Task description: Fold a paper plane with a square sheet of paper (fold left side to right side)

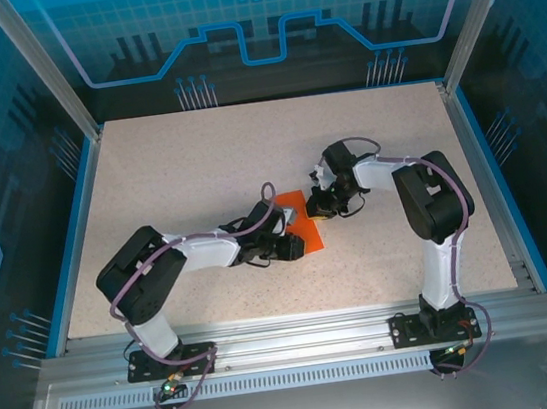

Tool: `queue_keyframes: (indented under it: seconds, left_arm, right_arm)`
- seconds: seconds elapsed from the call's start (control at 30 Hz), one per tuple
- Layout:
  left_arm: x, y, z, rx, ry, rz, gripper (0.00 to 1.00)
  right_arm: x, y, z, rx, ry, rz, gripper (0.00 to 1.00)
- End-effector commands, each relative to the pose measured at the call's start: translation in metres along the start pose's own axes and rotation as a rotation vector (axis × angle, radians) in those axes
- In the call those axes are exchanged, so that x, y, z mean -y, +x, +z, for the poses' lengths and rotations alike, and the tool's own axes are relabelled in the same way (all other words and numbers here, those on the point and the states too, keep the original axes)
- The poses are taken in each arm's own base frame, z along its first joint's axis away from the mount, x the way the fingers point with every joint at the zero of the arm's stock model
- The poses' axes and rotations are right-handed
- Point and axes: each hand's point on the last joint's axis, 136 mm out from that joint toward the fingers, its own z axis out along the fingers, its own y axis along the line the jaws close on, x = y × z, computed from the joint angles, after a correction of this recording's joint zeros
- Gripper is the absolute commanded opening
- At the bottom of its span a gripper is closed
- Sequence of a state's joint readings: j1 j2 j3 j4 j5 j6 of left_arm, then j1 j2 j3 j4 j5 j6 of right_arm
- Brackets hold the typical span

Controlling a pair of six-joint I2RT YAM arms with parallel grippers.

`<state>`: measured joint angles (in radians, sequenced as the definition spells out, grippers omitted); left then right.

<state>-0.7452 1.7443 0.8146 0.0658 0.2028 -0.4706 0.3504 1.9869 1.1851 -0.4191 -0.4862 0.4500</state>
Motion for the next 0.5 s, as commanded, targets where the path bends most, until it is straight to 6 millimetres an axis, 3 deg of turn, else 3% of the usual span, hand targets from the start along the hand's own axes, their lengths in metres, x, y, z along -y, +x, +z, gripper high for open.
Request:
queue_keyframes:
  seconds: [0.0, 0.13, 0.3, 0.47]
  left_arm:
    - [-0.027, 0.045, -0.007, -0.137, -0.091, -0.054, 0.34]
    - [-0.021, 0.044, -0.017, -0.125, -0.069, -0.041, 0.35]
    - [-0.009, 0.028, -0.042, -0.054, -0.034, -0.025, 0.42]
    - [-0.009, -0.003, -0.07, 0.068, -0.01, -0.038, 0.64]
  right_arm:
    - [0.032, -0.013, 0.001, 0.03, 0.082, 0.031, 0.1]
    - [0.023, -0.015, -0.002, 0.039, 0.045, 0.019, 0.11]
    - [0.003, -0.026, -0.033, 0.123, 0.02, -0.036, 0.17]
    - [0.005, -0.026, -0.071, 0.217, 0.046, -0.051, 0.43]
